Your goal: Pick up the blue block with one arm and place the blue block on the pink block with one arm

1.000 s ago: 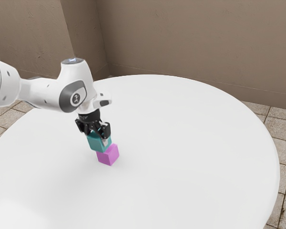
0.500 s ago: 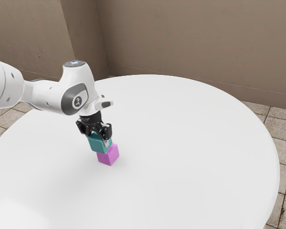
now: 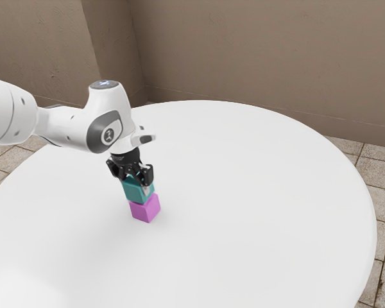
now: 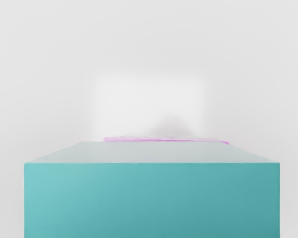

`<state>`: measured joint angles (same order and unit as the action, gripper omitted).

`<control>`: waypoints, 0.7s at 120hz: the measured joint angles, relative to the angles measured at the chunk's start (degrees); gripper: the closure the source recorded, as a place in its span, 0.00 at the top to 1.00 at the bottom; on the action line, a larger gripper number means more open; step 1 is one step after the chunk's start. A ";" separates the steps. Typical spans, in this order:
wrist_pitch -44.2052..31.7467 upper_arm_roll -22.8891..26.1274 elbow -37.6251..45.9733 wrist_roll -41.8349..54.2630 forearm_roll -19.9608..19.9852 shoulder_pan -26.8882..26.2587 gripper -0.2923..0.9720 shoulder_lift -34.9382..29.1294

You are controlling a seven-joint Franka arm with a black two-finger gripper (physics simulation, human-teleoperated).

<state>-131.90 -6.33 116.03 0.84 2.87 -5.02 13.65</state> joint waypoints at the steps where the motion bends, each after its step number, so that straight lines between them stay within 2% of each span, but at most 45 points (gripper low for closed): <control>1: 0.00 0.00 -0.01 0.03 0.00 0.00 0.52 0.01; 62: 0.03 0.79 0.01 1.25 0.08 0.00 0.53 0.00; 84: 0.20 0.79 0.01 1.95 0.17 0.00 0.66 -0.05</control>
<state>-131.70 -5.54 116.04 2.79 3.04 -5.01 13.60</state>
